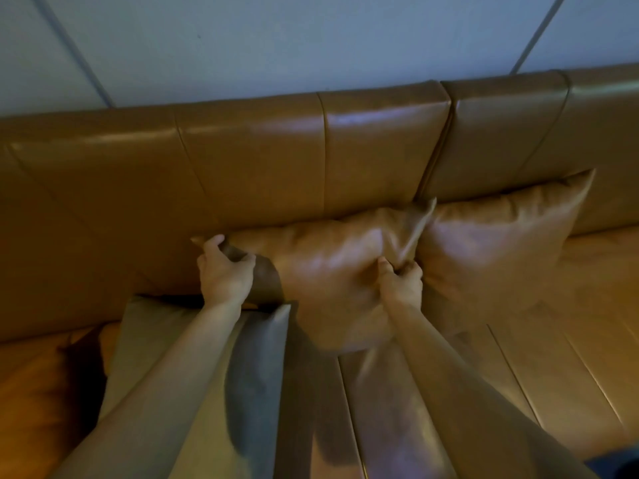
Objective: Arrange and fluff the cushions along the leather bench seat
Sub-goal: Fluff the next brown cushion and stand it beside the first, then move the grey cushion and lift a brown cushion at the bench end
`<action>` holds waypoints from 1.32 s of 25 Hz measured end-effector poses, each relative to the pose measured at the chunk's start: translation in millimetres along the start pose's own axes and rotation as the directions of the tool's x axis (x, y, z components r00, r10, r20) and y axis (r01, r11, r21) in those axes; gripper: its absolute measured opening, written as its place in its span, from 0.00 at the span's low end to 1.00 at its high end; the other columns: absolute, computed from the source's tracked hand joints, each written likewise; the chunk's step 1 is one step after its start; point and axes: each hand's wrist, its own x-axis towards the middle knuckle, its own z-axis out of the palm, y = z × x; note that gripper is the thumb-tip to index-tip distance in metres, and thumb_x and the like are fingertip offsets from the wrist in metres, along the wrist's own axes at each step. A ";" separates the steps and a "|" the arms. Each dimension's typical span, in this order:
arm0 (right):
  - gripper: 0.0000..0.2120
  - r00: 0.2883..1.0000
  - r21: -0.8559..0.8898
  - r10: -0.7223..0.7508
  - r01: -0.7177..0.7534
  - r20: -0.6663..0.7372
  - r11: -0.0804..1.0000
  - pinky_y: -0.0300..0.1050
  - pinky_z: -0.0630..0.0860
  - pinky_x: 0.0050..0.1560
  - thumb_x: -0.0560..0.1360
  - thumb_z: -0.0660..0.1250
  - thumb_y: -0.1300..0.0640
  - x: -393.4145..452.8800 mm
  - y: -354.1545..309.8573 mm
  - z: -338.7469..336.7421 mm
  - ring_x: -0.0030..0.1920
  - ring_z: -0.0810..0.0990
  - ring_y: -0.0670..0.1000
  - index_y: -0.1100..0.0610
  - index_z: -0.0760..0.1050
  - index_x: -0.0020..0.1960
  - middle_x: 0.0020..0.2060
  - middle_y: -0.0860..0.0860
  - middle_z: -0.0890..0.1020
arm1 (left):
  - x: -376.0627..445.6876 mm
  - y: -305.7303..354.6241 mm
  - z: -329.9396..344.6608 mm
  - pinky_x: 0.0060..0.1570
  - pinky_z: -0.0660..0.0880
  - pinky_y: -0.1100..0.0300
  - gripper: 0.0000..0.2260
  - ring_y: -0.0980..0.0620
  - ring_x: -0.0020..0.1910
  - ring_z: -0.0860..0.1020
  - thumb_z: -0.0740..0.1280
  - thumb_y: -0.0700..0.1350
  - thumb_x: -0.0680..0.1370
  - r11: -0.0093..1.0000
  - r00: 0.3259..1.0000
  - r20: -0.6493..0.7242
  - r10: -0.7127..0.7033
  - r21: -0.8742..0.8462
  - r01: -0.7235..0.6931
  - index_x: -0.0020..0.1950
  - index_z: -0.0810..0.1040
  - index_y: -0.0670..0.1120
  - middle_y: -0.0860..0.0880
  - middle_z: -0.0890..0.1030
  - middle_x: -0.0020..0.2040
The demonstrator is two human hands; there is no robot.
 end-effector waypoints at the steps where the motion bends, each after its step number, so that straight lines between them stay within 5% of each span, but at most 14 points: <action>1: 0.30 0.998 -0.045 0.026 -0.029 -0.063 0.999 0.57 0.69 0.66 0.77 0.66 0.48 -9.7 2.5 -2.4 0.68 0.71 0.64 0.60 0.60 0.73 0.71 0.60 0.67 | -3.9 -5.0 -6.4 0.69 0.67 0.45 0.28 0.40 0.71 0.66 0.68 0.48 0.78 0.999 0.999 0.023 0.044 0.014 -0.044 0.76 0.61 0.52 0.45 0.64 0.74; 3: 0.21 0.998 -0.088 0.005 -0.010 -0.059 0.996 0.56 0.70 0.63 0.78 0.66 0.50 -43.8 12.1 0.7 0.61 0.74 0.62 0.62 0.66 0.64 0.61 0.60 0.74 | -13.7 -18.0 -23.0 0.69 0.67 0.46 0.28 0.43 0.71 0.68 0.64 0.52 0.80 0.990 0.988 0.070 0.134 0.035 -0.137 0.77 0.58 0.52 0.46 0.64 0.75; 6: 0.20 0.924 -0.199 0.042 0.037 0.380 0.979 0.58 0.76 0.60 0.71 0.62 0.36 -87.8 27.6 33.2 0.56 0.80 0.60 0.52 0.75 0.49 0.53 0.56 0.83 | -21.9 -39.5 -54.2 0.58 0.71 0.50 0.21 0.47 0.59 0.75 0.60 0.51 0.81 0.992 0.991 0.096 0.092 0.081 -0.099 0.73 0.60 0.49 0.46 0.73 0.67; 9: 0.27 0.787 -0.303 0.127 0.079 0.604 0.950 0.60 0.75 0.63 0.71 0.60 0.29 -110.8 16.8 59.4 0.55 0.78 0.53 0.50 0.72 0.56 0.53 0.51 0.79 | -21.1 -51.3 -74.2 0.58 0.71 0.52 0.11 0.47 0.59 0.76 0.62 0.50 0.81 0.932 0.924 0.375 -0.068 0.356 -0.076 0.61 0.73 0.49 0.47 0.78 0.58; 11: 0.27 0.777 -0.330 0.163 0.060 0.608 0.942 0.59 0.77 0.60 0.74 0.64 0.34 -116.4 7.8 62.8 0.59 0.76 0.54 0.51 0.67 0.63 0.58 0.50 0.76 | -24.0 -54.3 -76.1 0.63 0.70 0.53 0.17 0.47 0.66 0.72 0.64 0.56 0.79 0.863 0.832 0.544 -0.110 0.467 -0.191 0.65 0.74 0.49 0.48 0.74 0.66; 15: 0.23 0.718 -0.434 0.350 -0.073 0.602 0.898 0.58 0.78 0.57 0.80 0.62 0.45 -119.4 3.4 60.6 0.66 0.75 0.59 0.51 0.66 0.71 0.70 0.53 0.73 | -44.0 -58.7 -63.4 0.72 0.59 0.46 0.44 0.45 0.77 0.54 0.68 0.67 0.70 0.719 0.749 0.655 -0.099 0.567 -0.401 0.78 0.55 0.49 0.48 0.56 0.78; 17: 0.23 0.720 -0.451 0.344 -0.049 0.602 0.891 0.56 0.78 0.58 0.80 0.59 0.43 -126.8 -1.2 63.8 0.65 0.76 0.58 0.51 0.66 0.73 0.70 0.53 0.73 | -49.5 -68.2 -60.6 0.73 0.55 0.39 0.46 0.45 0.78 0.48 0.70 0.66 0.68 0.651 0.782 0.619 -0.080 0.626 -0.429 0.78 0.51 0.53 0.49 0.53 0.79; 21: 0.29 0.734 -0.370 0.246 0.008 0.634 0.929 0.53 0.75 0.59 0.78 0.56 0.35 -145.0 -8.7 59.6 0.57 0.79 0.53 0.54 0.70 0.70 0.65 0.53 0.78 | -52.9 -68.5 -79.1 0.63 0.68 0.44 0.32 0.40 0.68 0.68 0.70 0.60 0.72 0.641 0.843 0.532 0.075 0.622 -0.450 0.72 0.63 0.51 0.44 0.70 0.68; 25: 0.34 0.602 -0.297 0.172 0.114 0.780 0.948 0.54 0.71 0.63 0.76 0.57 0.33 -172.3 -23.3 55.6 0.69 0.72 0.54 0.51 0.62 0.76 0.73 0.51 0.71 | -54.8 -42.1 -132.0 0.55 0.71 0.49 0.20 0.41 0.60 0.75 0.67 0.56 0.77 0.691 0.918 0.370 0.143 0.626 -0.360 0.66 0.69 0.50 0.45 0.75 0.60; 29: 0.49 0.425 -0.469 0.315 0.328 0.848 0.820 0.55 0.67 0.68 0.69 0.70 0.34 -205.6 -14.1 66.4 0.75 0.63 0.57 0.46 0.46 0.80 0.79 0.50 0.59 | -55.7 -18.7 -193.6 0.45 0.68 0.51 0.13 0.42 0.51 0.75 0.65 0.56 0.78 0.758 0.967 0.120 0.226 0.602 -0.252 0.52 0.68 0.50 0.47 0.73 0.46; 33: 0.61 0.450 -0.486 0.217 0.654 0.866 0.580 0.66 0.56 0.75 0.65 0.76 0.39 -222.4 -10.7 88.0 0.79 0.47 0.61 0.44 0.32 0.78 0.80 0.51 0.43 | -68.5 -10.6 -231.5 0.39 0.63 0.53 0.13 0.45 0.43 0.72 0.64 0.57 0.79 0.858 0.963 -0.172 0.207 0.505 -0.095 0.48 0.67 0.48 0.50 0.70 0.39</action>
